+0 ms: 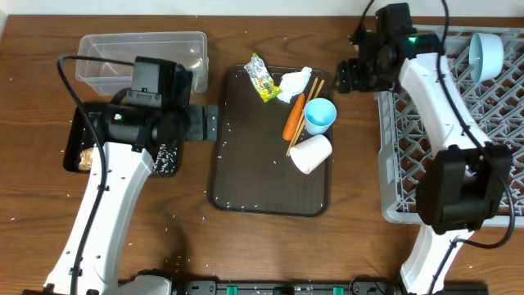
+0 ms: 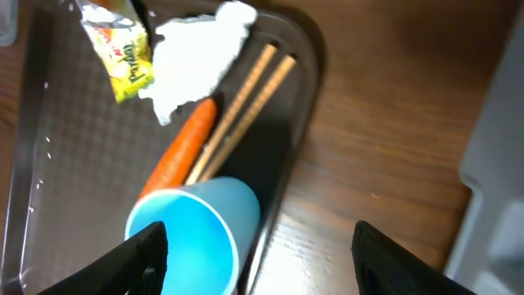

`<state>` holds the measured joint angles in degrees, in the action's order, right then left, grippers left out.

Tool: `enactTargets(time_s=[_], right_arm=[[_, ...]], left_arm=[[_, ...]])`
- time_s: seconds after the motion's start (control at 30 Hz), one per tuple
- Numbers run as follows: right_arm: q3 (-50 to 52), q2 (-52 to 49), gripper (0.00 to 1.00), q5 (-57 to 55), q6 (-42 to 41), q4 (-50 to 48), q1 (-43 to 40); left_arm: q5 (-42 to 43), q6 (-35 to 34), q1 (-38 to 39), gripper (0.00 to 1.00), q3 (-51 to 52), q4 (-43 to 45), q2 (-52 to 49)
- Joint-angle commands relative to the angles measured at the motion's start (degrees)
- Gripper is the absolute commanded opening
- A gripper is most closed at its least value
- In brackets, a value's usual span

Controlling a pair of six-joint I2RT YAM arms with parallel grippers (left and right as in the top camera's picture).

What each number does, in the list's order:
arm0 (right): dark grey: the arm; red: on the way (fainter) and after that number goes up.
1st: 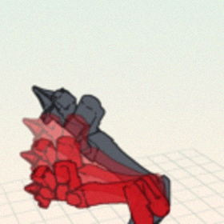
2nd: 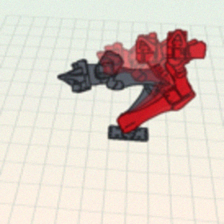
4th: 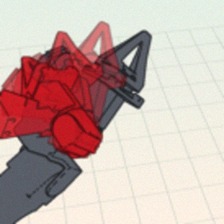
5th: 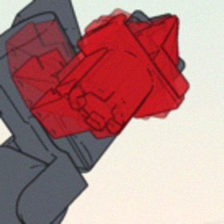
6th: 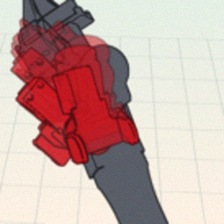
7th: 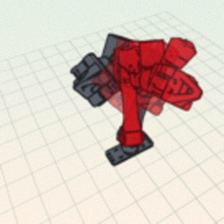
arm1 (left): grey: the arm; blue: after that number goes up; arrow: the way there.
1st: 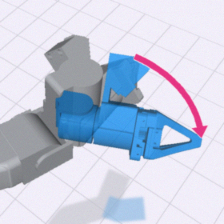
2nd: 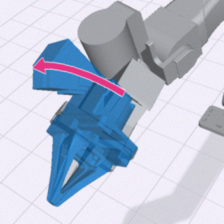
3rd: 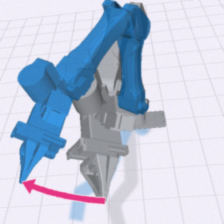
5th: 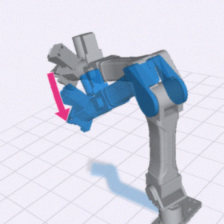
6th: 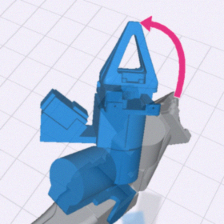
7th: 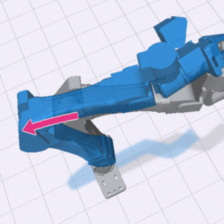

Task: Sort waste into correct bins and load items into the dishwasher rack
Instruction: 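Withdraw the right gripper up over the rack, then reach the left gripper to the light-blue cup and grasp it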

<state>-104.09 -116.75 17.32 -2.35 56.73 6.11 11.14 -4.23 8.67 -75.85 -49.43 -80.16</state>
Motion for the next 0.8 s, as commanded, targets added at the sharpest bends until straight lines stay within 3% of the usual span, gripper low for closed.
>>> enactTargets(time_s=[0.0,0.17,0.4,0.57,0.77], right_arm=[[0.00,4.98,0.69,0.70,-0.15,0.92,-4.11],[0.00,8.48,0.70,0.70,0.02,3.32,-9.53],[0.00,10.73,0.71,4.48,0.92,4.59,-14.01],[0.00,10.73,0.71,5.40,1.38,4.63,-13.57],[0.00,10.73,0.72,5.20,1.38,5.25,-13.55]], left_arm=[[3.96,-3.58,-0.24,0.98,-0.87,2.29,-0.33],[5.07,-4.22,-0.24,0.98,-0.87,3.63,-0.33],[18.34,-5.79,0.61,0.98,-0.87,16.22,-2.32],[17.33,-6.43,5.18,0.98,-0.90,26.49,-8.66],[12.17,-6.62,12.13,0.98,-1.09,31.08,-19.67]])
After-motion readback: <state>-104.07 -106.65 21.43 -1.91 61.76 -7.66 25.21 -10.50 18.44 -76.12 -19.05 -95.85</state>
